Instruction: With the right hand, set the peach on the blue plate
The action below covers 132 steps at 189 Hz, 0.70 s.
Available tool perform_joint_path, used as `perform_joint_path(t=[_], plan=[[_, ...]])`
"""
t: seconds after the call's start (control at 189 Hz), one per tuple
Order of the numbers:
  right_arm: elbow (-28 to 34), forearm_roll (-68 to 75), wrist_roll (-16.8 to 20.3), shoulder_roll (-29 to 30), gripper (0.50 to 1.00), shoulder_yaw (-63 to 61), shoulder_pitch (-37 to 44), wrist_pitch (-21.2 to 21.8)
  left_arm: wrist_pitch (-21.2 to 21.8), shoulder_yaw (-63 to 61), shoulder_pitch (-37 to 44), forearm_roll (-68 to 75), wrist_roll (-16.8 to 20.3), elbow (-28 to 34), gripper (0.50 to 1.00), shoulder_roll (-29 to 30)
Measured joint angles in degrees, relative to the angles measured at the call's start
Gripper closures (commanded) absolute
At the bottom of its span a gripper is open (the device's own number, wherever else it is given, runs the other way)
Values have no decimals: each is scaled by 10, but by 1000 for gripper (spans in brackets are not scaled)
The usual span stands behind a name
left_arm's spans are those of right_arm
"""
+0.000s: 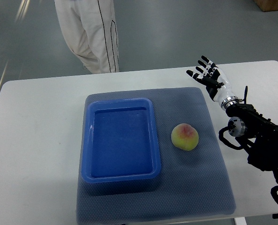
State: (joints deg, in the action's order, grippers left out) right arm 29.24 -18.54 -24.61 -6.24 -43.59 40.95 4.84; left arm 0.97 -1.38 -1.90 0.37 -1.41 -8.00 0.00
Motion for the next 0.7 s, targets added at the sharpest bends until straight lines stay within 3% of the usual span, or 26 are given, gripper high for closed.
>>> perform_joint_path(t=[0.7], plan=[[15,-6,1,-5,570,3,3,-7,0,0,0,0,0,-2,500,0]])
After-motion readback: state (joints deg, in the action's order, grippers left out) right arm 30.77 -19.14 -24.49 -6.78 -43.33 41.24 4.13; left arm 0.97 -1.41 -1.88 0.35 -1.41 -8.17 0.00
